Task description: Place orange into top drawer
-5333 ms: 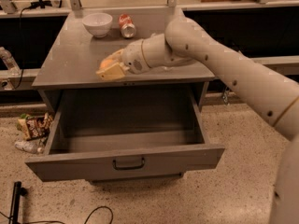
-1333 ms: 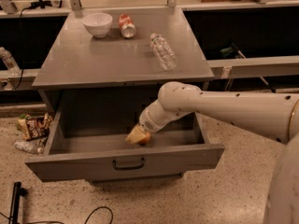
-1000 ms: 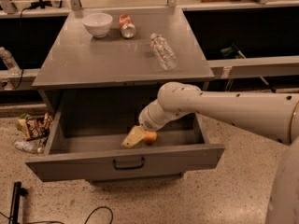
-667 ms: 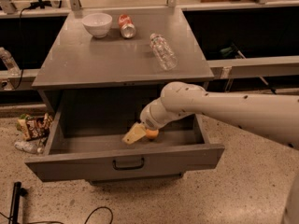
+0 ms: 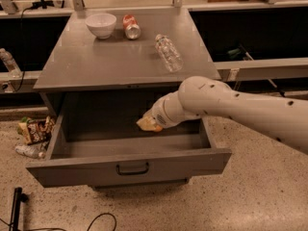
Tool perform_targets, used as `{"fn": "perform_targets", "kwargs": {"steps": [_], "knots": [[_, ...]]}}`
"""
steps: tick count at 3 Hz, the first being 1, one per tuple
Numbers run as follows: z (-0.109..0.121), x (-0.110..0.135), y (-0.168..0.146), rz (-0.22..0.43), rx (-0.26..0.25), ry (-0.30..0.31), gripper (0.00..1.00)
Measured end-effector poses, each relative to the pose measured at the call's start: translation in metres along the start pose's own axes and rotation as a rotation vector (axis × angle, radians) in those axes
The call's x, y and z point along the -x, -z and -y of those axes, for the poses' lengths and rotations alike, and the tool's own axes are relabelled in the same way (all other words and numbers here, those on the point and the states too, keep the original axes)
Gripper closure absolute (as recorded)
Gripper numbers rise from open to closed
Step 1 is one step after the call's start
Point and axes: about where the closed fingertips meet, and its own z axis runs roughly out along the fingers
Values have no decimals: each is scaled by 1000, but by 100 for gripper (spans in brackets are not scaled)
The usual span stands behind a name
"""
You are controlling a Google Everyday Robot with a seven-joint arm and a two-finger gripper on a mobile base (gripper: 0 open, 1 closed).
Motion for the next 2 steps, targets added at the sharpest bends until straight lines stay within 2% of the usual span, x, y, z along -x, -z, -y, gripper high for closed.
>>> {"fn": "perform_targets", "kwargs": {"steps": [1, 2], "knots": [[4, 30, 51, 108, -48, 2, 87], [13, 58, 111, 245, -108, 26, 100]]}}
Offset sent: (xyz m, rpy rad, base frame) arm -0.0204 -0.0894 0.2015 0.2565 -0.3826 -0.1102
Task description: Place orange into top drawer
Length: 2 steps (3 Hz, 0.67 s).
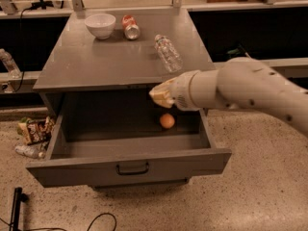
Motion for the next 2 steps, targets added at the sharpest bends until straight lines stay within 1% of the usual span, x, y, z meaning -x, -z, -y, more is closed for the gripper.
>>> {"fn": "perform_targets", "kwargs": {"steps": [1, 2], "knots": [[15, 18, 54, 89, -109, 6, 100], [46, 6, 90, 110, -224, -23, 83]]}}
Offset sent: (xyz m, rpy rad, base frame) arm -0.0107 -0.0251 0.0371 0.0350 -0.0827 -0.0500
